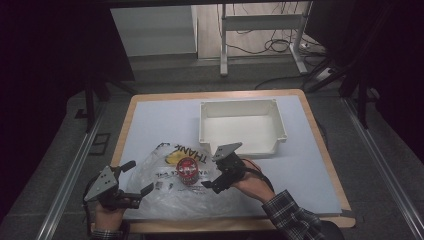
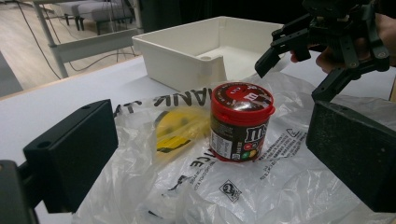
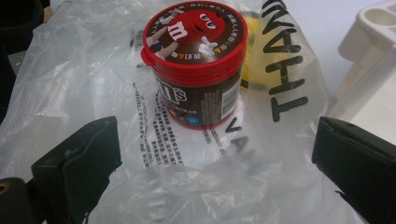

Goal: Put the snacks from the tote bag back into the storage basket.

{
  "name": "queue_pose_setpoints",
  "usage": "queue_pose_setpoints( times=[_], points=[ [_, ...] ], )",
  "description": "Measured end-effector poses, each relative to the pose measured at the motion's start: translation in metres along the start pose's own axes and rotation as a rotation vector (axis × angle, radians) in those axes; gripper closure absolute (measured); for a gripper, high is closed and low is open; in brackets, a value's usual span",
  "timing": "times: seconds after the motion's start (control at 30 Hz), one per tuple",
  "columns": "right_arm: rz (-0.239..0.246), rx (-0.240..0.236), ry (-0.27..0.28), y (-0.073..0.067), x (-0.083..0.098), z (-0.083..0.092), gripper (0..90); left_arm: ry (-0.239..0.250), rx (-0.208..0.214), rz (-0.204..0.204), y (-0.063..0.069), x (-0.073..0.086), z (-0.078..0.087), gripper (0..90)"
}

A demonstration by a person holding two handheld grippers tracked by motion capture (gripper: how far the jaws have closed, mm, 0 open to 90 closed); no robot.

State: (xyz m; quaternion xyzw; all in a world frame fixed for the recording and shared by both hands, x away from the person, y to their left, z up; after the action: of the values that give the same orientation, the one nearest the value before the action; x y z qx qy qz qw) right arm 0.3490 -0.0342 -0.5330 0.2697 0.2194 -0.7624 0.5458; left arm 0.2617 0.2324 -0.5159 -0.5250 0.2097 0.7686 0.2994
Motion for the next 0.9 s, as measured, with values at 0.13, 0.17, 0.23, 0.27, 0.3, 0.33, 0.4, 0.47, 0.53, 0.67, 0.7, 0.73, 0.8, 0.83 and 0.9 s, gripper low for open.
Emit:
queue_pose_setpoints(
  times=[0.13, 0.17, 0.23, 0.27, 0.3, 0.33, 0.4, 0.47, 0.53, 0.67, 0.7, 0.73, 0.8, 0.83, 0.9],
  points=[
    [0.011, -0.003, -0.013, -0.001, -0.003, -0.002, 1.4, -0.002, 0.0, -0.001, 0.0, 0.0, 0.0, 2.1],
    [0.011, -0.008, -0.017, -0.002, -0.004, -0.003, 1.4, -0.003, 0.001, -0.001, 0.0, 0.0, -0.001, 2.1],
    [0.012, -0.015, -0.027, -0.003, -0.005, -0.005, 1.4, -0.005, 0.001, -0.001, 0.0, 0.0, -0.001, 2.2],
    [0.01, -0.02, -0.034, -0.003, -0.005, -0.007, 1.4, -0.005, 0.001, -0.001, 0.0, 0.0, -0.001, 2.2],
    [0.01, -0.024, -0.039, -0.004, -0.006, -0.008, 1.3, -0.005, 0.001, -0.002, 0.0, 0.0, -0.001, 2.2],
    [0.01, -0.024, -0.039, -0.004, -0.006, -0.008, 1.3, -0.005, 0.001, -0.002, 0.0, 0.0, -0.001, 2.2],
    [0.0, -0.027, -0.05, -0.006, -0.009, -0.012, 1.4, -0.006, 0.0, -0.002, 0.0, 0.001, -0.001, 2.2],
    [-0.009, -0.031, -0.058, -0.007, -0.012, -0.015, 1.4, -0.006, 0.0, -0.003, 0.0, 0.001, -0.001, 2.2],
    [-0.009, -0.029, -0.069, -0.008, -0.014, -0.017, 1.5, -0.007, 0.001, -0.003, 0.001, 0.001, -0.001, 2.3],
    [-0.015, -0.031, -0.091, -0.007, -0.015, -0.021, 3.2, -0.008, 0.001, -0.004, 0.001, 0.001, -0.001, 2.3],
    [-0.024, -0.036, -0.096, -0.008, -0.015, -0.021, 4.1, -0.008, 0.001, -0.004, 0.001, 0.001, -0.001, 2.3],
    [-0.024, -0.036, -0.096, -0.008, -0.015, -0.021, 4.1, -0.008, 0.001, -0.004, 0.001, 0.001, -0.001, 2.3],
    [-0.011, -0.038, -0.101, -0.008, -0.017, -0.022, 7.9, -0.009, 0.001, -0.004, 0.001, 0.001, -0.001, 2.4],
    [0.001, -0.034, -0.106, -0.008, -0.018, -0.022, 8.4, -0.009, 0.0, -0.005, 0.001, 0.001, -0.001, 2.4],
    [0.012, -0.036, -0.125, -0.009, -0.018, -0.024, 9.1, -0.01, 0.002, -0.006, 0.001, 0.001, -0.001, 2.5]
  ],
)
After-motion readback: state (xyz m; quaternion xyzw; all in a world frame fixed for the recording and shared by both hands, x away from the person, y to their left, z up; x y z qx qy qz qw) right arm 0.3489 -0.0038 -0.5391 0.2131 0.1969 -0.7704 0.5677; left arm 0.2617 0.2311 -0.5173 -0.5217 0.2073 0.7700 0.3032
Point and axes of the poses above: each handheld gripper's, and its own axes: z roughly backward along the jaws, x roughly out of its underside, y roughly to its right, the point moved 6 cm from there along -z, roughly forward along the jaws, and after that the axes turned 7 degrees about -y, right-handed, at the moved point
